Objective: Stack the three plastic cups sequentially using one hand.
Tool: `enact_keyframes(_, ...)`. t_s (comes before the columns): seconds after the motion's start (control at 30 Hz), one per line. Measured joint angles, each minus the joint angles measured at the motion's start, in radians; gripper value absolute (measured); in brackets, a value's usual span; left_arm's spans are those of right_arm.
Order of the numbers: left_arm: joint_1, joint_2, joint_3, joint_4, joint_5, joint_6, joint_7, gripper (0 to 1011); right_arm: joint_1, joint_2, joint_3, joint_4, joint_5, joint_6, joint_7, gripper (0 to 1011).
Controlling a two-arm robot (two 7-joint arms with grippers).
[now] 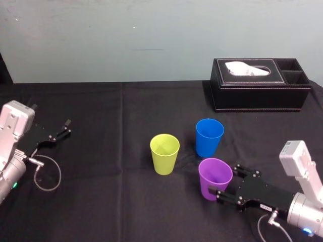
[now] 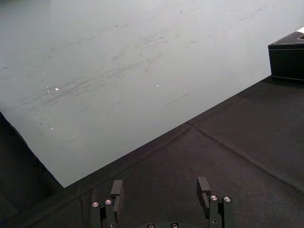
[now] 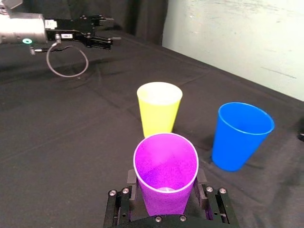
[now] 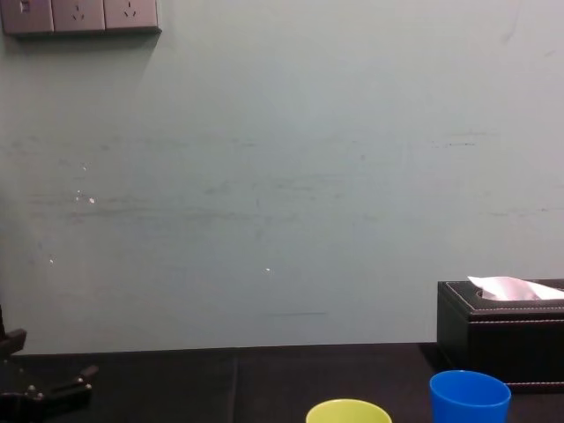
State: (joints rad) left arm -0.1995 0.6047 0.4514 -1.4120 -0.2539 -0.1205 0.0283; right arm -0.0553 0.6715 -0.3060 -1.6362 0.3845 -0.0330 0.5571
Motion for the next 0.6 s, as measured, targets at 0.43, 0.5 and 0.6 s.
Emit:
enact_keyframes(0.43,0.0,0.0,0.0,0.0,0.0,0.0,0.0,1010,-0.008,0.03,0.053,-0.053,0.046,0.027,-0.013,715)
enact_keyframes(0.5,0.0,0.0,0.0,0.0,0.0,0.0,0.0,1010,-0.008,0.037,0.064,-0.067,0.058,0.029,-0.011,715)
enact_keyframes(0.6,0.0,0.0,0.0,0.0,0.0,0.0,0.0,1010,-0.006,0.044,0.077,-0.084,0.075,0.029,-0.008,715)
